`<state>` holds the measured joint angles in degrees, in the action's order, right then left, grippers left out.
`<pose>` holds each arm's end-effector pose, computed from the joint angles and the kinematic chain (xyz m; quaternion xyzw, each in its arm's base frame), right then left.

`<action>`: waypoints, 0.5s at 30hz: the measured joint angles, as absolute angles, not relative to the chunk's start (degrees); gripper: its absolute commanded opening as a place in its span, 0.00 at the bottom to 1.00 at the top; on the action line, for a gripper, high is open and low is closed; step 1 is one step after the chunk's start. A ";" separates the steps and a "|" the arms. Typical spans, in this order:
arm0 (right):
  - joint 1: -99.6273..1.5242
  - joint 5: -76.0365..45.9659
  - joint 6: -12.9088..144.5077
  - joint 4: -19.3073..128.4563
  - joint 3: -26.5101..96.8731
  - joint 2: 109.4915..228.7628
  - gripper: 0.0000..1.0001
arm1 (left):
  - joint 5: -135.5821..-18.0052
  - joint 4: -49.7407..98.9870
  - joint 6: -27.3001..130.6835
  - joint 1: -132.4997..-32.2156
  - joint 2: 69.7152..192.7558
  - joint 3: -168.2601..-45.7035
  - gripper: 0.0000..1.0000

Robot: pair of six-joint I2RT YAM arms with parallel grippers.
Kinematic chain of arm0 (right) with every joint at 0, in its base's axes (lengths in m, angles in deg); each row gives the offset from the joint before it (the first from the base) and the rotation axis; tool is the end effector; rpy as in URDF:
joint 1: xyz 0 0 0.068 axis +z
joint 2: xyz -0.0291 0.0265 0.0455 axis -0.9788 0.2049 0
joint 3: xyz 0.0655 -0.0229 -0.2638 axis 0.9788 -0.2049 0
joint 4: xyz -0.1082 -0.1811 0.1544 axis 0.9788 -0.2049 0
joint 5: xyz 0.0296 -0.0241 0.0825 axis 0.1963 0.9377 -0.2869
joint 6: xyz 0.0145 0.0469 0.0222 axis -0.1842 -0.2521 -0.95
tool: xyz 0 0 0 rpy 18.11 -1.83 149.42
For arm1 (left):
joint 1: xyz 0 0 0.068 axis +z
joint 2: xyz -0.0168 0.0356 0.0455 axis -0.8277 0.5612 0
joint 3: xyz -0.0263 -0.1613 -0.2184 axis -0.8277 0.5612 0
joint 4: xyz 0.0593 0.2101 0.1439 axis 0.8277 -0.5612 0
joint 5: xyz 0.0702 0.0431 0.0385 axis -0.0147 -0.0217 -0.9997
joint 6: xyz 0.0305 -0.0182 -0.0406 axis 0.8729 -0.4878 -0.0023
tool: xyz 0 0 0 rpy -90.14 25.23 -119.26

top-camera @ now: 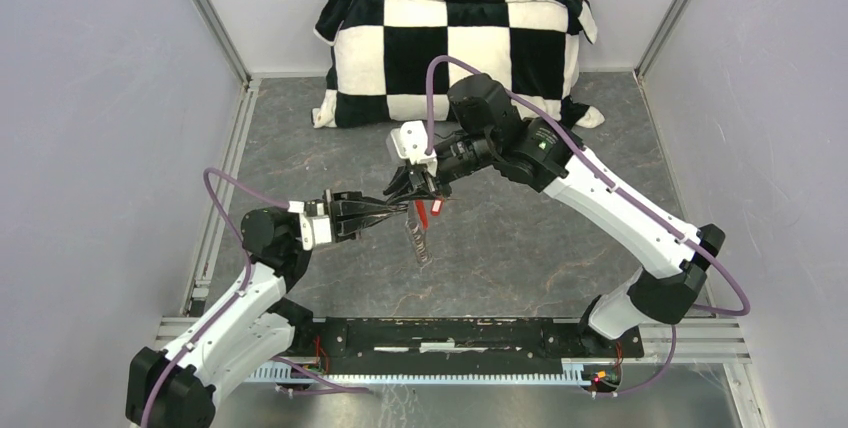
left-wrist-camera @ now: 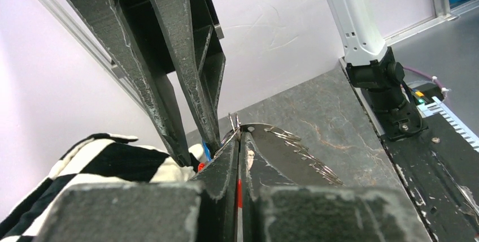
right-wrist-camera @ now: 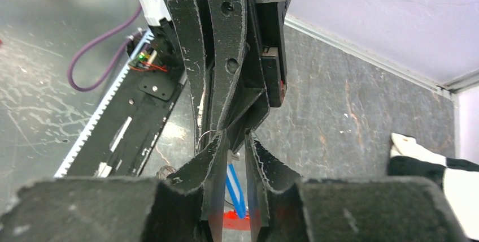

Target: Put the keys on the keyring

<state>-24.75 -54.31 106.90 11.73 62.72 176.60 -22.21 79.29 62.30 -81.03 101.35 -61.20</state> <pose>0.1706 0.2736 0.4498 -0.6932 0.4291 0.4156 0.4034 0.1294 -0.0957 0.3333 0.5364 0.2701 -0.3973 0.6939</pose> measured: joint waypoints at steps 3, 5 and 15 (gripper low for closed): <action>-25.54 -57.33 104.19 14.53 61.35 176.34 0.24 | -22.49 80.60 62.30 -81.09 100.82 -60.79 0.02; -26.06 -59.60 102.00 16.71 60.43 176.32 0.24 | -22.64 81.39 62.32 -81.11 100.41 -60.66 0.02; -26.93 -63.42 93.28 23.03 58.88 176.38 0.24 | -23.69 83.77 62.50 -81.11 99.90 -60.64 0.02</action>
<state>-26.93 -63.42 93.28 23.03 58.88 176.38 -23.69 83.77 62.50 -81.11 99.90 -60.64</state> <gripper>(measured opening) 0.221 0.040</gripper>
